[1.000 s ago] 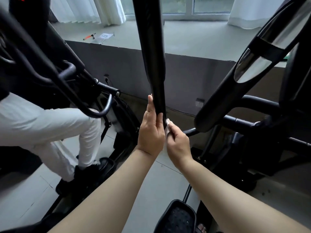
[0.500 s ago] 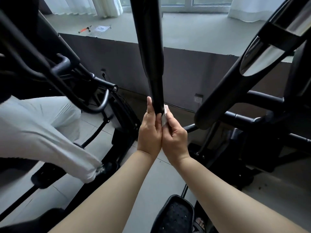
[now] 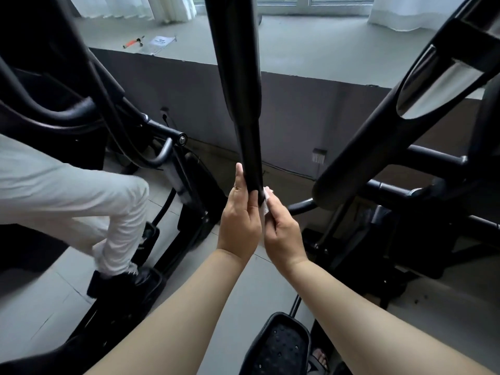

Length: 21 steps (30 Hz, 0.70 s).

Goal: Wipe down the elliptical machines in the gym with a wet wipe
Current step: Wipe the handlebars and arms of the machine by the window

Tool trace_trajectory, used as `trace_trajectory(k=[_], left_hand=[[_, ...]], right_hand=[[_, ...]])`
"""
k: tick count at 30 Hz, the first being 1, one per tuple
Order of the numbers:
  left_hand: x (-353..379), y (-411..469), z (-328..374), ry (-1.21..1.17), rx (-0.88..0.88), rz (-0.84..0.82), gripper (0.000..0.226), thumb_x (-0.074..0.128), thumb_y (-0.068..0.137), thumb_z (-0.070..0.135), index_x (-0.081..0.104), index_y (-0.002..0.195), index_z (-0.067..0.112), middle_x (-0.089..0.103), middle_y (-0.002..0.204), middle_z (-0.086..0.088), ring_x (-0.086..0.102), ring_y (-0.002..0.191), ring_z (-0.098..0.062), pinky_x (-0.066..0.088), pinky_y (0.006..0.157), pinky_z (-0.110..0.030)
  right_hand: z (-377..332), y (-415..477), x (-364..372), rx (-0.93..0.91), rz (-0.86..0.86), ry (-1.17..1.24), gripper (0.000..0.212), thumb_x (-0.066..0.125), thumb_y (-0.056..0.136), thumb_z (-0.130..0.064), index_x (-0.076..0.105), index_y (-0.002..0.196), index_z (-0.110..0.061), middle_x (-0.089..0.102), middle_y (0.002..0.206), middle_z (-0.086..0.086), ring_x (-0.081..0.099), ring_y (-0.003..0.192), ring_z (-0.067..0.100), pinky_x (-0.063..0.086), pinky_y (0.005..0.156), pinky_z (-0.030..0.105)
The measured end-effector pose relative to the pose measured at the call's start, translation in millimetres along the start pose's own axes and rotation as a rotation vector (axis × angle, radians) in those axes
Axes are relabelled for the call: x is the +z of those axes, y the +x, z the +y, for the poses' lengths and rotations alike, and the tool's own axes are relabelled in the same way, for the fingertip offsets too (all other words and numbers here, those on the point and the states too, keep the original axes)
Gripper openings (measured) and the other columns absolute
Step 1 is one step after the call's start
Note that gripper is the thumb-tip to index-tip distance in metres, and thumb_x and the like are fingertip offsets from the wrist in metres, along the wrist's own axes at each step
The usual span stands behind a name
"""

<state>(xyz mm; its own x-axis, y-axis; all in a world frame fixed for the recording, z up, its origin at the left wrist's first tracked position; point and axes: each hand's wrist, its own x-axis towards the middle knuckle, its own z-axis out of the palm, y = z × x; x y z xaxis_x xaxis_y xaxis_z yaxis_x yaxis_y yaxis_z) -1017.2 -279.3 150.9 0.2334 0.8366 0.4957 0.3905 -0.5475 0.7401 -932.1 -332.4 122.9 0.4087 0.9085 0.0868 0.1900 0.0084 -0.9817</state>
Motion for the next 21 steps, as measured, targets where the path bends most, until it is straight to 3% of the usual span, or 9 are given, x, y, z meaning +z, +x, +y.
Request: trace_trajectory(k=[3, 7, 10, 13, 15, 18, 21], left_hand=[[4, -2, -4, 0.030, 0.024, 0.011, 0.058, 0.049, 0.103, 0.008, 0.027, 0.154, -0.007, 0.053, 0.143, -0.027, 0.045, 0.137, -0.020, 0.030, 0.113, -0.009], [6, -3, -5, 0.025, 0.015, 0.007, 0.058, 0.048, 0.102, 0.005, 0.027, 0.155, -0.007, 0.047, 0.151, -0.025, 0.038, 0.143, -0.016, 0.026, 0.115, -0.009], [7, -4, -5, 0.016, 0.005, 0.014, 0.058, 0.049, 0.101, 0.003, 0.028, 0.154, -0.008, 0.047, 0.150, -0.025, 0.038, 0.142, -0.018, 0.025, 0.114, -0.008], [10, -6, -8, 0.031, 0.014, 0.018, 0.057, 0.050, 0.101, 0.005, 0.030, 0.152, -0.011, 0.046, 0.151, -0.024, 0.035, 0.143, -0.007, 0.025, 0.115, -0.009], [11, -7, -9, 0.025, -0.005, 0.014, 0.057, 0.049, 0.101, 0.006, 0.030, 0.153, -0.009, 0.046, 0.150, -0.017, 0.030, 0.142, 0.004, 0.026, 0.114, -0.008], [12, -9, -7, 0.008, -0.057, 0.002, 0.058, 0.047, 0.103, 0.008, 0.029, 0.156, -0.004, 0.043, 0.151, -0.008, 0.030, 0.141, 0.005, 0.025, 0.113, -0.007], [12, -9, -5, 0.006, -0.066, 0.000, 0.058, 0.047, 0.103, 0.010, 0.029, 0.156, -0.003, 0.046, 0.152, -0.019, 0.036, 0.143, -0.009, 0.025, 0.113, -0.007]], right_hand=[[28, 5, -12, 0.091, -0.054, -0.134, 0.047, 0.044, 0.108, -0.015, 0.043, 0.153, -0.027, 0.039, 0.159, -0.010, 0.030, 0.148, 0.001, 0.024, 0.124, 0.032], [19, 3, -16, 0.063, -0.065, -0.023, 0.044, 0.047, 0.107, -0.015, 0.048, 0.150, -0.022, 0.045, 0.156, -0.009, 0.034, 0.145, -0.003, 0.025, 0.121, 0.019], [25, 3, -18, 0.055, -0.063, -0.020, 0.038, 0.047, 0.107, -0.015, 0.053, 0.145, -0.013, 0.052, 0.150, -0.005, 0.039, 0.141, 0.002, 0.032, 0.117, 0.020], [41, 10, -28, 0.142, -0.025, -0.142, 0.040, 0.048, 0.107, -0.021, 0.052, 0.148, -0.022, 0.044, 0.144, -0.023, 0.035, 0.143, -0.002, 0.016, 0.111, 0.000], [42, 11, -29, 0.188, -0.009, -0.155, 0.040, 0.047, 0.108, -0.025, 0.052, 0.147, -0.025, 0.046, 0.147, -0.020, 0.036, 0.141, -0.003, 0.015, 0.104, -0.006], [29, 10, -18, 0.122, -0.029, -0.075, 0.041, 0.046, 0.107, -0.016, 0.052, 0.147, -0.022, 0.044, 0.155, -0.009, 0.035, 0.145, 0.001, 0.021, 0.118, 0.010], [33, 10, -14, 0.073, -0.076, -0.064, 0.043, 0.044, 0.107, -0.013, 0.049, 0.149, -0.020, 0.041, 0.157, -0.009, 0.030, 0.147, 0.000, 0.019, 0.123, 0.020]])
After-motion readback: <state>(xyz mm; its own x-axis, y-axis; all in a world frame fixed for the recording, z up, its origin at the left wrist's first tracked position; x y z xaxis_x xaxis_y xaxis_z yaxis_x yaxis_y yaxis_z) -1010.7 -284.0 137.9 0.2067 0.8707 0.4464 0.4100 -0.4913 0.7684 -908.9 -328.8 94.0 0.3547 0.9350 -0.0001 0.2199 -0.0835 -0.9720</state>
